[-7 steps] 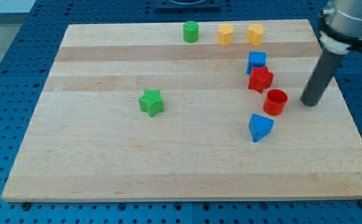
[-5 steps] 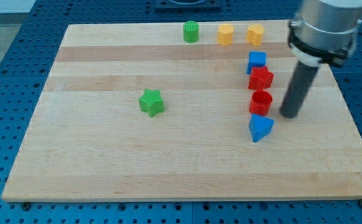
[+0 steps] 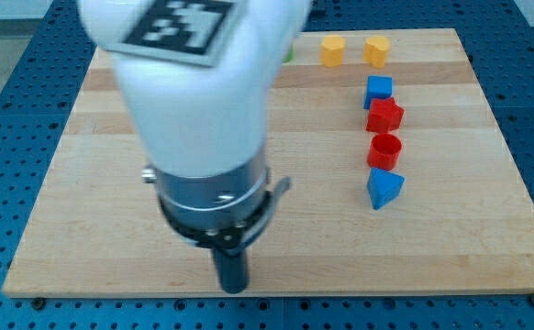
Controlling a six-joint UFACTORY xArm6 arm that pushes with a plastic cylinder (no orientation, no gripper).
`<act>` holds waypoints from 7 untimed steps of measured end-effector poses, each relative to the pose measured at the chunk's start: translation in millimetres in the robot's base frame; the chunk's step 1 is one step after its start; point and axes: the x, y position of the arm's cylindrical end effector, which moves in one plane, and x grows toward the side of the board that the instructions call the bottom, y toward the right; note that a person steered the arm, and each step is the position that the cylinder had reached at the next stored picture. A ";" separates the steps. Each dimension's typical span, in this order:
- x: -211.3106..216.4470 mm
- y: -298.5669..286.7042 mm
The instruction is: Move the green star towards the top center of the board
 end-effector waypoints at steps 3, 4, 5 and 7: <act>-59.2 -38.0; -103.2 -48.7; -163.5 -31.4; -158.6 28.4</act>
